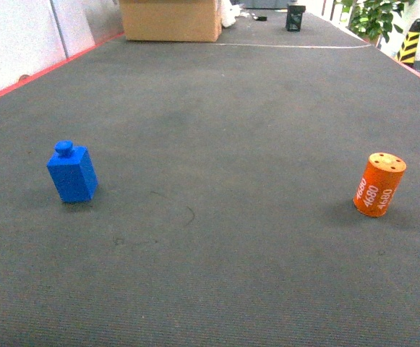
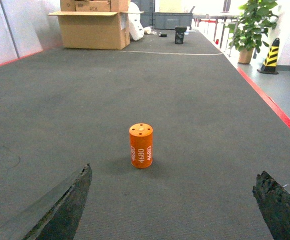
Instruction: Sort blue parts and orange caps into right shelf containers
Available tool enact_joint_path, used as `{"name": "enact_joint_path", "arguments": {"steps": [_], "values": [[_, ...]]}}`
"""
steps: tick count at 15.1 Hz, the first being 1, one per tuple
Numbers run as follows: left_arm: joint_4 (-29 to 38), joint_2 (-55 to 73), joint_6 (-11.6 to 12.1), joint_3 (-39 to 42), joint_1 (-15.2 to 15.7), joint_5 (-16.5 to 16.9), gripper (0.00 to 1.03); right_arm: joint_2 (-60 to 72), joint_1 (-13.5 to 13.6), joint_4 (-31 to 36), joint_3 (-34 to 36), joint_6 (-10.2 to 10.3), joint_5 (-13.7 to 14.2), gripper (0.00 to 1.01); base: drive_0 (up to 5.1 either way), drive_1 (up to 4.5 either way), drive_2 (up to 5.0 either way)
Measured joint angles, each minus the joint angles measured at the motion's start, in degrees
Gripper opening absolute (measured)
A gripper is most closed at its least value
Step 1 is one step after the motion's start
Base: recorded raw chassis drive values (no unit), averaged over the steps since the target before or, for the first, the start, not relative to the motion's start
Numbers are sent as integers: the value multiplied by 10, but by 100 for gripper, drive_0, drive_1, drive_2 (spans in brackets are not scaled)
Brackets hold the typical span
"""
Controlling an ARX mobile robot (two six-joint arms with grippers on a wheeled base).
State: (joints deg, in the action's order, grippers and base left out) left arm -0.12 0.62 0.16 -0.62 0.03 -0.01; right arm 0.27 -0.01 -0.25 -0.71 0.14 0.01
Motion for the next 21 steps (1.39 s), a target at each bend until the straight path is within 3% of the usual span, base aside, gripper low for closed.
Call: {"name": "enact_joint_path", "arguments": {"steps": [18, 19, 20, 21], "values": [[-1, 0, 0, 0, 0, 0, 98, 0, 0, 0, 0, 0, 0, 98, 0, 0, 0], [-30, 11, 9, -7, -26, -74, 98, 0, 0, 0, 0, 0, 0, 98, 0, 0, 0], [-43, 55, 18, -17, -88, -196, 98, 0, 0, 0, 0, 0, 1, 98, 0, 0, 0], [-43, 68, 29, -19, -111, -284, 98, 0, 0, 0, 0, 0, 0, 98, 0, 0, 0]]}}
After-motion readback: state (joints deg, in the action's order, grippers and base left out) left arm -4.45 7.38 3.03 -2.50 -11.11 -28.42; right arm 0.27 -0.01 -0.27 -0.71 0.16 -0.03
